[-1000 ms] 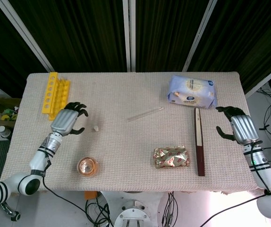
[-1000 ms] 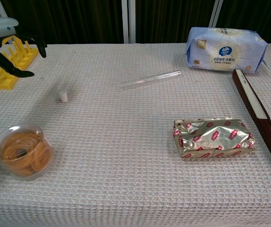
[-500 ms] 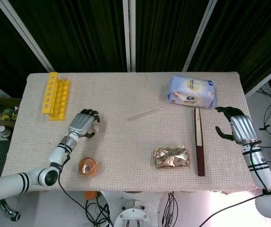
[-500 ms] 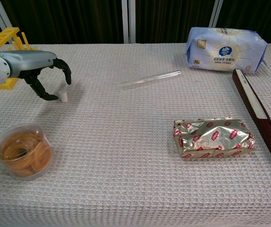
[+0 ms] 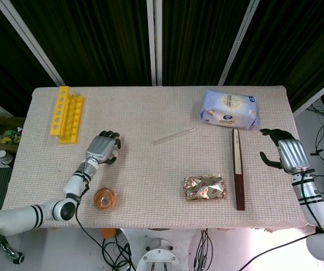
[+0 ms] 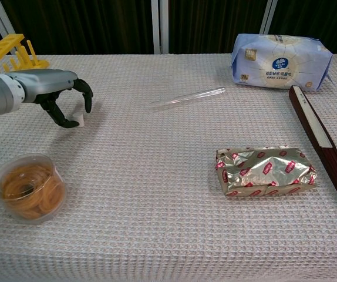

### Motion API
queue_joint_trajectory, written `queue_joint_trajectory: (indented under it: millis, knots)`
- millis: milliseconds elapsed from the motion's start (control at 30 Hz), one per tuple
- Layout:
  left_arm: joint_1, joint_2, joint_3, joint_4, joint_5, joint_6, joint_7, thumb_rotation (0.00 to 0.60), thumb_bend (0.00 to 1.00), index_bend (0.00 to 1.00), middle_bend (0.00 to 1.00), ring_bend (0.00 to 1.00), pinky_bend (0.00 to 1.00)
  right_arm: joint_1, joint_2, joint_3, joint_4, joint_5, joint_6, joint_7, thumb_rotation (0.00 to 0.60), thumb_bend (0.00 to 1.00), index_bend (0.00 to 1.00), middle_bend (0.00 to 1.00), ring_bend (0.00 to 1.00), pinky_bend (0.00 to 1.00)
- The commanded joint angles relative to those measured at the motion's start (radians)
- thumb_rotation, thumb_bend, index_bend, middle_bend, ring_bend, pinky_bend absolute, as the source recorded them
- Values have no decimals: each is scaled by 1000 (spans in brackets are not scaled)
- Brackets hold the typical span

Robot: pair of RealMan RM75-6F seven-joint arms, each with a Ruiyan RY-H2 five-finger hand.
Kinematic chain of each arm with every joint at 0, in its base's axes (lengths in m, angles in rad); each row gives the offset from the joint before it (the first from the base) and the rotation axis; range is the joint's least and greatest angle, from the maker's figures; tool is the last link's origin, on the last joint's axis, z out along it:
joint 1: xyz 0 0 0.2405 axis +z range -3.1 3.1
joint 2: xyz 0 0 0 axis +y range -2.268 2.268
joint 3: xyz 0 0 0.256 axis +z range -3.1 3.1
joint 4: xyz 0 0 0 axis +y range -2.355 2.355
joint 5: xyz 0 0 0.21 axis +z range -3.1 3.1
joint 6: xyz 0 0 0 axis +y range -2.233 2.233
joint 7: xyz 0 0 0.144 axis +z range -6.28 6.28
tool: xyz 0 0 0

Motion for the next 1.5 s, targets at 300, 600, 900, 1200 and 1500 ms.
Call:
queue_joint_trajectory:
  millis: [300,600,900,1200,1500]
  knots:
    - [-12,-6,12,17,-25,0,18,600,385,449,167,105,127,-6,-8,-3,26,-4,-5,23,600,327,240,301,190,246]
    - [-14,-8,10,18,-35,16,18,600,389,503,176,105,128,-10,-11,-5,39,-5,-11,37,600,327,240,301,190,246]
    - [11,0,-5,-8,8,78,-29,600,406,588,213,106,130,-10,-8,-8,39,-9,-18,38,600,327,240,300,190,246]
    - [127,39,-13,-132,188,308,-159,600,398,590,232,105,133,163,-21,29,-3,-56,-181,-147,600,327,261,322,190,247]
    - [190,38,9,-188,309,415,-191,600,397,594,234,106,133,444,-283,102,207,31,-447,-387,600,178,270,338,190,250]
